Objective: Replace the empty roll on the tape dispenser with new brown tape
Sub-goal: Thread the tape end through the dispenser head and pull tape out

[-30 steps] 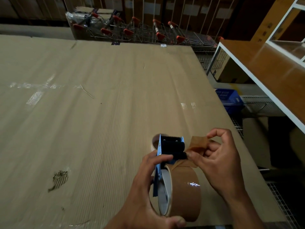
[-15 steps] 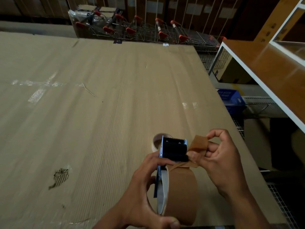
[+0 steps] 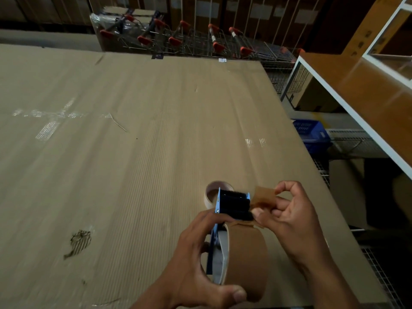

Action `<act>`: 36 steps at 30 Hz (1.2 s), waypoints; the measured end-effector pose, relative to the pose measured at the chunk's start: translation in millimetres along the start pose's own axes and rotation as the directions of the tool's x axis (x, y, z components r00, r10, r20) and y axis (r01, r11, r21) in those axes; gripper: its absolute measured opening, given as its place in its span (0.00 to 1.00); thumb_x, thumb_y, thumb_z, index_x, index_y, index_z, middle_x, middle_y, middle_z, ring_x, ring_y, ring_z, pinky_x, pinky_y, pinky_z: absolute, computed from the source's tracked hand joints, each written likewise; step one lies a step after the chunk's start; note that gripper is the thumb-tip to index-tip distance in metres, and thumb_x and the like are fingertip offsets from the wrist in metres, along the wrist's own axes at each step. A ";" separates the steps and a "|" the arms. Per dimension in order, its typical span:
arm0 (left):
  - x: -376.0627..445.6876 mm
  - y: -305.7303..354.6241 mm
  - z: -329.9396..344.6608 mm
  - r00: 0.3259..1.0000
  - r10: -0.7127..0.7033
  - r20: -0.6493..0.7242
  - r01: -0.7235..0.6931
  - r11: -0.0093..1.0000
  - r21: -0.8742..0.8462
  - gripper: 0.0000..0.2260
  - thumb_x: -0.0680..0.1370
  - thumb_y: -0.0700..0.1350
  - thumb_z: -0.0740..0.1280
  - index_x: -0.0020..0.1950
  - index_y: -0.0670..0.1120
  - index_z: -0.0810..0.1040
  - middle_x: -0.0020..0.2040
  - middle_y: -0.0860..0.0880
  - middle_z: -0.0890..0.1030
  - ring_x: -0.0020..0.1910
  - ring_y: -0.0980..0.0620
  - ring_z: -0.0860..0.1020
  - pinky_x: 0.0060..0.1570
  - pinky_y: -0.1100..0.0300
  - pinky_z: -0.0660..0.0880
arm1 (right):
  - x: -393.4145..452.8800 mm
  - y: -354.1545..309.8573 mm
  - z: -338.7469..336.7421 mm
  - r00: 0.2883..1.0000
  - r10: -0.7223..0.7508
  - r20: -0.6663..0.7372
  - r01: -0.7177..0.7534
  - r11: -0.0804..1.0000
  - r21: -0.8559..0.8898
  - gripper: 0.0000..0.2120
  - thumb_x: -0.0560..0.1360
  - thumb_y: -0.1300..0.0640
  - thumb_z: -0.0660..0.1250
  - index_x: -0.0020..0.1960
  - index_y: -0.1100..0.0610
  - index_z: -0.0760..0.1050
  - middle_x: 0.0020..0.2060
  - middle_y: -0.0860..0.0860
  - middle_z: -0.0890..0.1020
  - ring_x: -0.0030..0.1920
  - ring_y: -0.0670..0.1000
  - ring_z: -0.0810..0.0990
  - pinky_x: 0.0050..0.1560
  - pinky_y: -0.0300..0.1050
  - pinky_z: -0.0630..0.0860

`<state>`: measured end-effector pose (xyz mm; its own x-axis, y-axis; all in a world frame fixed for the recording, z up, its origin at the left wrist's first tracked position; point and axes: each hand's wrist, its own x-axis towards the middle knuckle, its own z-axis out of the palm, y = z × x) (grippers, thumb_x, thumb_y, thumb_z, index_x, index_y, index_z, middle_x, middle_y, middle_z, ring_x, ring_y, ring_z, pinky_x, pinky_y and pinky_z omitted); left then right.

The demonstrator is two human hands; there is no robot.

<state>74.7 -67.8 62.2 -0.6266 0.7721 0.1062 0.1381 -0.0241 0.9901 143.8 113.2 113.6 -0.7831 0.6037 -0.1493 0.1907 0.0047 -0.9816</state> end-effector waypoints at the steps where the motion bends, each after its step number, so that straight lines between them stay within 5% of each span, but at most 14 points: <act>1: 0.5 0.6 1.2 1.000 -0.010 -0.014 0.010 1.000 -0.005 0.41 0.60 0.68 0.77 0.68 0.52 0.74 0.66 0.47 0.78 0.64 0.42 0.79 0.54 0.43 0.83 | -0.8 -0.6 1.0 0.999 -0.030 -0.015 0.029 0.999 -0.032 0.23 0.67 0.74 0.71 0.51 0.53 0.66 0.41 0.58 0.86 0.41 0.54 0.86 0.40 0.44 0.82; 7: 2.5 4.2 -1.0 0.999 -0.038 0.017 0.038 0.999 0.016 0.42 0.60 0.72 0.75 0.68 0.54 0.74 0.67 0.51 0.77 0.66 0.45 0.78 0.56 0.44 0.83 | -3.2 -3.4 2.2 0.992 -0.118 -0.043 0.114 0.991 -0.076 0.24 0.66 0.75 0.71 0.49 0.52 0.66 0.39 0.58 0.85 0.40 0.53 0.86 0.40 0.41 0.82; 12: 3.7 4.0 -5.5 0.996 -0.020 0.085 0.015 0.998 0.054 0.38 0.59 0.58 0.77 0.69 0.56 0.74 0.68 0.55 0.75 0.67 0.48 0.77 0.56 0.46 0.83 | -1.3 -5.8 0.2 0.989 -0.147 0.008 0.147 0.979 -0.143 0.25 0.66 0.74 0.72 0.48 0.49 0.66 0.38 0.58 0.85 0.41 0.53 0.86 0.43 0.44 0.82; 19: 2.3 3.9 -11.4 0.992 -0.013 0.124 0.005 0.998 0.070 0.39 0.59 0.56 0.78 0.70 0.53 0.74 0.70 0.54 0.74 0.68 0.48 0.76 0.55 0.42 0.82 | 5.3 -10.8 -10.6 0.992 0.000 0.129 0.009 0.998 -0.070 0.24 0.65 0.77 0.71 0.49 0.55 0.66 0.37 0.57 0.86 0.36 0.54 0.85 0.37 0.45 0.81; 27: -0.4 4.1 -10.3 0.991 -0.010 0.134 0.002 0.998 0.063 0.41 0.59 0.63 0.80 0.70 0.52 0.74 0.70 0.53 0.74 0.68 0.47 0.77 0.55 0.42 0.83 | 4.1 -7.2 -6.2 0.998 -0.028 0.064 0.038 0.986 -0.163 0.25 0.64 0.74 0.73 0.47 0.50 0.66 0.37 0.56 0.86 0.34 0.52 0.85 0.36 0.47 0.79; 36: 1.6 1.3 -6.5 0.988 0.014 0.151 -0.043 0.982 0.187 0.39 0.59 0.59 0.79 0.69 0.61 0.73 0.69 0.59 0.74 0.67 0.57 0.76 0.61 0.51 0.80 | 1.3 0.5 -10.1 0.999 -0.036 0.024 0.041 0.956 -0.291 0.23 0.64 0.68 0.76 0.47 0.50 0.67 0.36 0.54 0.87 0.35 0.54 0.86 0.35 0.50 0.83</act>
<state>68.9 -70.7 64.3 -0.5016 0.8587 0.1052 0.3054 0.0620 0.9502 148.8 122.0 114.1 -0.8032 0.5841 -0.1169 0.3224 0.2614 -0.9098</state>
